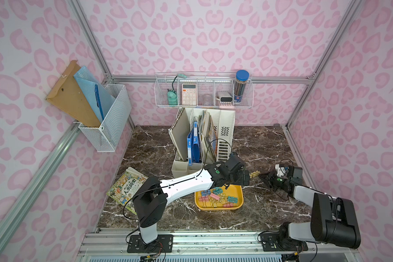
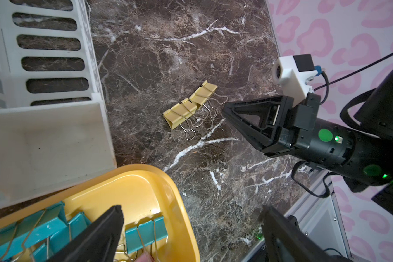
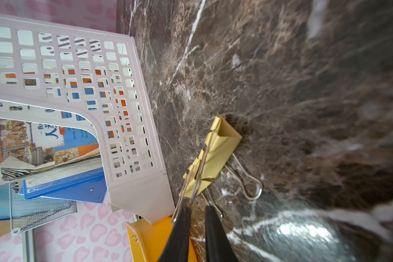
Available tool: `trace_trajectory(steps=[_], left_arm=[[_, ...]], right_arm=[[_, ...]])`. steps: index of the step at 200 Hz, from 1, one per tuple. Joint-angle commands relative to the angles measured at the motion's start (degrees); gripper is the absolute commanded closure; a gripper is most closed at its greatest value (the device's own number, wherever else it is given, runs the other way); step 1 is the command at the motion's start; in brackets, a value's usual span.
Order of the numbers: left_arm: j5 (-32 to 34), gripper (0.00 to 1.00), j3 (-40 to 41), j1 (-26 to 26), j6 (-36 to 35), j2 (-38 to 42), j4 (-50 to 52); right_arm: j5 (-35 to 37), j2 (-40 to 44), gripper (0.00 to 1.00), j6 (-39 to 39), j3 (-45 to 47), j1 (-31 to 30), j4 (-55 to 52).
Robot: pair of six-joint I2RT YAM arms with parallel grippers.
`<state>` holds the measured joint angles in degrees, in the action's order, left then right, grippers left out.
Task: Take out the binder clips from the storage box
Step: Place the binder clip at the center of the board, then pick up the binder clip at the center of the board.
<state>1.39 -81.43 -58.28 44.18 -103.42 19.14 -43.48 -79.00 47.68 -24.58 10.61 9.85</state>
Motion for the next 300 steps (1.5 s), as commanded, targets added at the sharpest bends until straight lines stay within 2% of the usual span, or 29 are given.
trace_trajectory(steps=[1,21,33,66,83,110,153,183,212,225,264,300], left_arm=[[0.01,0.01,0.11,0.08,-0.77,0.12,-0.22],[0.08,0.01,0.27,0.10,-0.77,0.23,-0.23],[0.11,0.01,0.43,0.10,-0.85,0.40,-0.26],[0.52,0.01,1.48,0.10,-0.82,1.73,-0.79],[0.85,0.01,2.88,0.10,-0.42,2.56,-1.87],[0.90,0.01,2.85,0.10,-0.42,2.69,-1.56],[1.69,0.01,2.79,0.10,-0.59,2.87,-1.11],[2.10,0.01,2.82,0.18,-0.44,3.04,-0.69],[1.98,0.01,2.77,0.27,-0.24,3.04,-0.76],[1.72,0.01,2.41,0.36,-0.24,2.80,-0.55],[0.92,0.01,1.54,0.71,-0.59,2.46,0.09],[0.85,0.01,2.09,1.24,0.11,2.76,0.07]], right_arm=[[0.42,-0.20,0.87,-1.71,-0.56,0.10,-2.03],[0.59,0.19,0.86,-1.27,-0.38,0.02,-1.93],[0.75,0.81,0.77,-1.48,-0.86,0.03,-2.50],[7.56,5.81,0.66,-4.10,-2.28,-0.24,-8.11],[9.89,6.59,0.64,-4.08,-2.28,-0.23,-8.00],[7.05,2.35,0.64,-4.88,-4.43,-0.28,-7.93],[3.98,-3.62,0.68,-4.22,-6.35,-1.03,-5.18],[3.82,-5.34,0.82,-2.74,-6.25,-1.29,-3.78],[6.09,-3.57,0.91,0.99,-4.01,-1.97,-1.74],[6.41,-2.50,0.96,3.51,-2.78,-2.32,-0.10],[10.31,1.21,0.99,12.64,0.70,-4.89,4.18],[17.54,8.07,0.98,29.34,8.55,-7.54,13.42]])
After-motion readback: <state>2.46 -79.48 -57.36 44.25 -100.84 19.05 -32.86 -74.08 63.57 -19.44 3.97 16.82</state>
